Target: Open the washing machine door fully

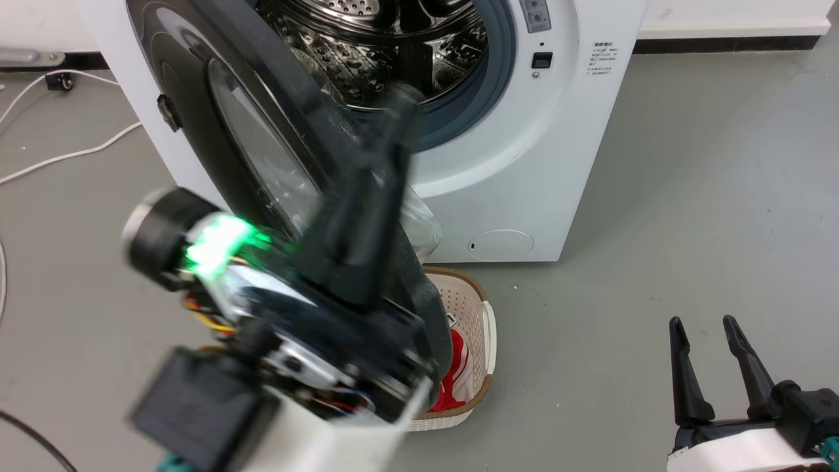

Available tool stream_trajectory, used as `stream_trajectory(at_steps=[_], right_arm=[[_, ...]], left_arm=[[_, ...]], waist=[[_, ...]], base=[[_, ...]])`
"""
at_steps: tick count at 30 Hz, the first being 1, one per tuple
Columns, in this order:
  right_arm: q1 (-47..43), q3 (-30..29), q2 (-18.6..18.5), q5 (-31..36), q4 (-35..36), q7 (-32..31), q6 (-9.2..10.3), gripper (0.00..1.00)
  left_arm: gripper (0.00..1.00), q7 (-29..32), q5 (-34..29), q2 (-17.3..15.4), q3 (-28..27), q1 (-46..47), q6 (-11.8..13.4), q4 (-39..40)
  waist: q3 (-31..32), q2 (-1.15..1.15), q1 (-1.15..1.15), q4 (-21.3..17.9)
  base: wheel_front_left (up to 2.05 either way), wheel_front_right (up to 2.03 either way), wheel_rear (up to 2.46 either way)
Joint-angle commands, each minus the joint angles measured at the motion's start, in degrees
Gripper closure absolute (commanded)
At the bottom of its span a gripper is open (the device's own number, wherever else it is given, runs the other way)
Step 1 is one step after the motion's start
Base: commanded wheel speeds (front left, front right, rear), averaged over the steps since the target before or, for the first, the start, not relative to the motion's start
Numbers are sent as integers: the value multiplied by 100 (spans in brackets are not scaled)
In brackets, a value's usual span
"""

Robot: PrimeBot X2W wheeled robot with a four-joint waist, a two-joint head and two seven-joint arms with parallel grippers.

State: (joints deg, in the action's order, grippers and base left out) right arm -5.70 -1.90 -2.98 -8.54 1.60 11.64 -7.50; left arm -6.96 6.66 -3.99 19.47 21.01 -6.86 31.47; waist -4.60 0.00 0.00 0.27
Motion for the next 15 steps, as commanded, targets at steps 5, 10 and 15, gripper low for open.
stream_trajectory(at_steps=[5,10,15], right_arm=[[48,-18,21,-63,-17,24,2,0],[11,-14,20,-103,-40,21,2,0],[-12,-1,20,-107,-55,8,2,0]], left_arm=[[100,310,160,-167,739,-386,-41,-201],[100,628,357,-295,1247,-931,-42,-436],[100,864,548,-392,1509,-1587,37,-708]], waist=[[-11,0,0,-28],[-12,0,0,-18],[-30,0,0,15]], base=[[0,0,0],[0,0,0],[0,0,0]])
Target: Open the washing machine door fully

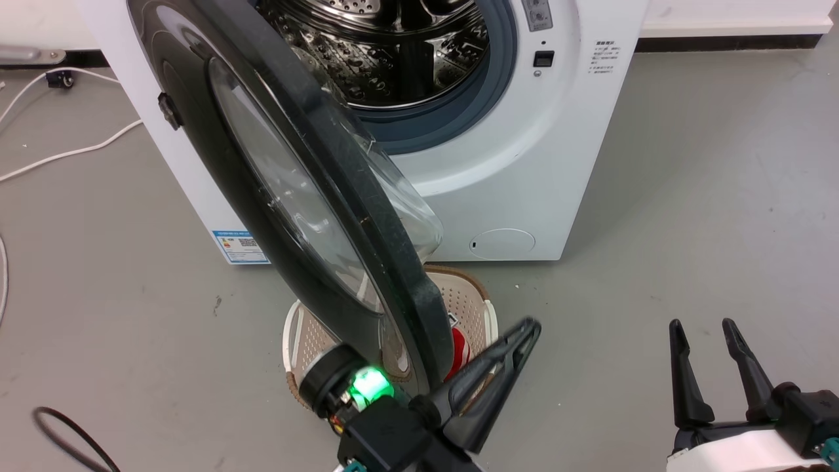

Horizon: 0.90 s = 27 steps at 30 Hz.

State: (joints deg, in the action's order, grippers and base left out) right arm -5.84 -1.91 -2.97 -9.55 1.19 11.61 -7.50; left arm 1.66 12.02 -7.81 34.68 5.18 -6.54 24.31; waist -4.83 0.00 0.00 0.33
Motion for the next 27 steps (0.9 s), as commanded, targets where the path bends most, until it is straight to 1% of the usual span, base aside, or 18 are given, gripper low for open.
stream_trajectory(at_steps=[1,4,8,18,27], right_arm=[[3,1,19,0,-24,3,2,0],[37,12,19,1,-31,-12,2,0],[146,65,19,2,-29,-25,2,0],[206,93,19,-73,-102,13,2,0],[236,125,19,-140,-185,42,2,0]], left_arm=[[100,29,46,-29,26,-103,28,-69],[100,49,113,-55,131,-328,41,-313],[100,-44,79,-13,154,-380,107,-670],[100,-508,-13,194,-47,-131,452,-1241],[100,-783,78,302,-188,109,642,-1604]], waist=[[-9,0,0,19],[-34,0,0,44],[-118,0,0,33],[-238,0,0,-24],[-233,0,0,-11]], base=[[0,0,0],[0,0,0],[0,0,0],[0,0,0],[0,0,0]])
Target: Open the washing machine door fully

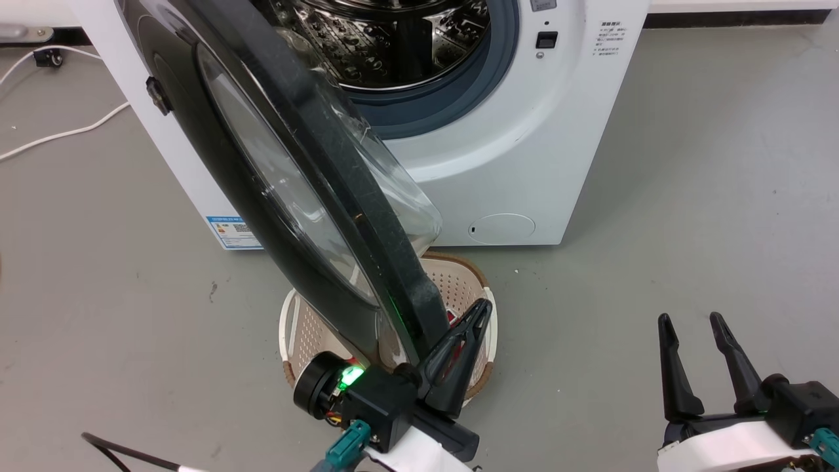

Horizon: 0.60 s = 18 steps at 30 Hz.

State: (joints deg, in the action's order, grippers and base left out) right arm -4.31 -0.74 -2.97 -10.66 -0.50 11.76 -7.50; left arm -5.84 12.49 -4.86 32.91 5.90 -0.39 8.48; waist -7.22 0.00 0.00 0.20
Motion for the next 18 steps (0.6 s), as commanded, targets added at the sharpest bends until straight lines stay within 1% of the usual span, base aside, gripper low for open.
stream_trajectory(at_steps=[1,14,18], right_arm=[[73,14,19,-35,-26,30,2,0],[51,60,19,-113,-123,57,2,0],[55,72,19,-135,-147,68,2,0]], left_arm=[[100,-48,52,14,-35,36,45,-58],[100,-181,171,1,-243,144,215,-443],[100,-211,150,-55,-311,159,267,-483]], waist=[[13,0,0,2],[83,0,0,24],[97,0,0,11]], base=[[0,0,0],[0,0,0],[0,0,0]])
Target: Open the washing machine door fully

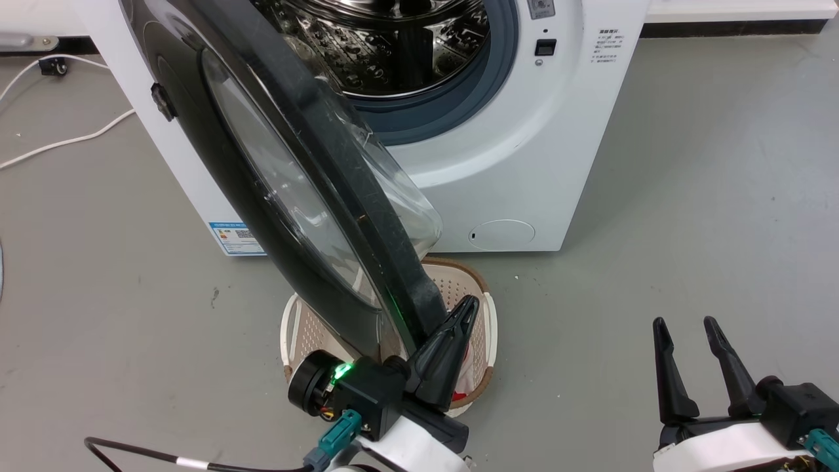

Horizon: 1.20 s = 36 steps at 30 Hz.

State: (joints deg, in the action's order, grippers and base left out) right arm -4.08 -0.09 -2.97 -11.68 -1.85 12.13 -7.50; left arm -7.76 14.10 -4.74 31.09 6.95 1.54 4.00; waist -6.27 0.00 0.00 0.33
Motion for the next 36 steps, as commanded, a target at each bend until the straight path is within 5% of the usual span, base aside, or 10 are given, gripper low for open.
stream_trajectory(at_steps=[1,15,36], right_arm=[[29,6,19,-32,-14,35,2,0],[-81,-16,18,-103,-115,63,2,0],[-282,-41,17,-130,-15,-23,2,0]], left_arm=[[100,-26,-35,-97,-142,46,100,-30],[100,127,-117,-441,-316,-559,516,390],[100,615,-123,-752,-351,-1356,937,1180]], waist=[[3,0,0,-3],[201,0,0,88],[468,0,0,1118]], base=[[0,0,0],[0,0,0],[0,0,0]])
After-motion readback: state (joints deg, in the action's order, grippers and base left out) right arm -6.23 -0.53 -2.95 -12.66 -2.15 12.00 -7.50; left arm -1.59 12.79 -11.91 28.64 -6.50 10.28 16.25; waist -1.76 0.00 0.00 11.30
